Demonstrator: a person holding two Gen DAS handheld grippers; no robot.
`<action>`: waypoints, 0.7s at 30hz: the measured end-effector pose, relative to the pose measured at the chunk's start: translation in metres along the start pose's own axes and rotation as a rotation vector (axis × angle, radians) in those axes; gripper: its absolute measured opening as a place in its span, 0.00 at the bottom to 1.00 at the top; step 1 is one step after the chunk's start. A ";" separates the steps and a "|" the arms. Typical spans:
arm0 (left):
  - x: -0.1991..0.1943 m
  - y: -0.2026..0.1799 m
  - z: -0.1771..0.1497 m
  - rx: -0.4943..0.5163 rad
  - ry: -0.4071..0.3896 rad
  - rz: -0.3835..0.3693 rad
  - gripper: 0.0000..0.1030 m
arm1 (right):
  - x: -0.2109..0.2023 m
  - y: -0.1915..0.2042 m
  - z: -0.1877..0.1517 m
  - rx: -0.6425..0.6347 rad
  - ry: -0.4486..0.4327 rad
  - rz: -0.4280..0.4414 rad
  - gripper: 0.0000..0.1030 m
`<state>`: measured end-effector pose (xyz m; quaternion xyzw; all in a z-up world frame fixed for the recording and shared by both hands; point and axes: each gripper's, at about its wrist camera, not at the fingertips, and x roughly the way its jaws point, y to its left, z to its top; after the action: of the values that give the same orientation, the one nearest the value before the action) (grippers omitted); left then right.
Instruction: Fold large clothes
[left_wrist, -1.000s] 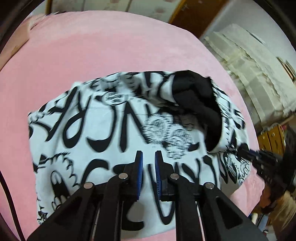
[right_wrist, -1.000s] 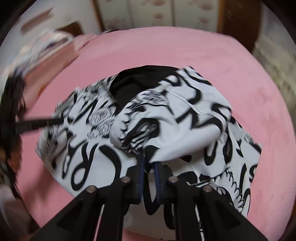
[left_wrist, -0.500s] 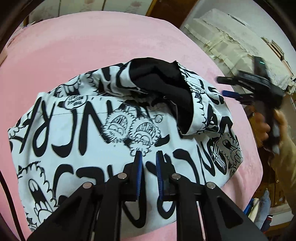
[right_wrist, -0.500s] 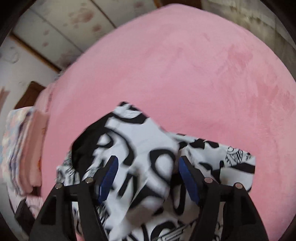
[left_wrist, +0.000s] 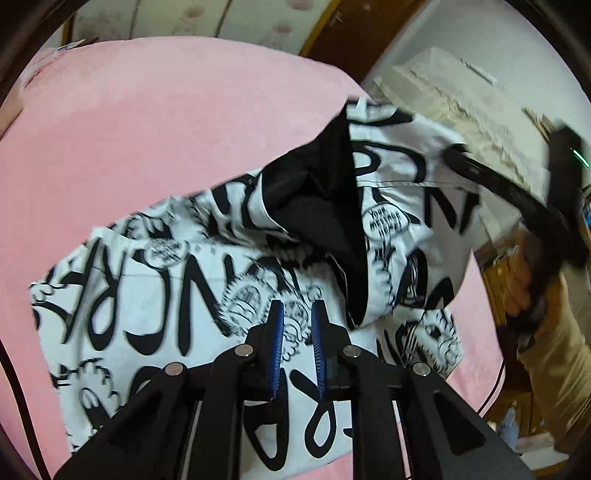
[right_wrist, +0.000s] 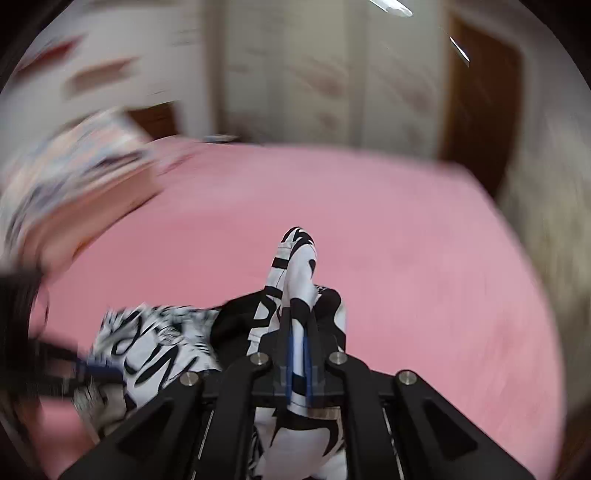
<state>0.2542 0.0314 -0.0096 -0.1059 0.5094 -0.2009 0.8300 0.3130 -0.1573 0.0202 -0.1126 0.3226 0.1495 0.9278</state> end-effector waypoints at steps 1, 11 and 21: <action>-0.010 0.005 0.002 -0.014 -0.020 0.001 0.12 | -0.008 0.024 0.002 -0.109 -0.028 -0.006 0.04; -0.080 0.052 -0.008 -0.064 -0.047 0.000 0.21 | -0.035 0.195 -0.125 -0.903 -0.006 0.047 0.04; -0.028 0.045 -0.034 -0.031 0.169 -0.114 0.35 | -0.027 0.232 -0.194 -0.995 0.057 -0.054 0.11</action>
<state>0.2231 0.0854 -0.0195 -0.1301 0.5739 -0.2482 0.7695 0.1020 -0.0062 -0.1372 -0.5539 0.2344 0.2583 0.7560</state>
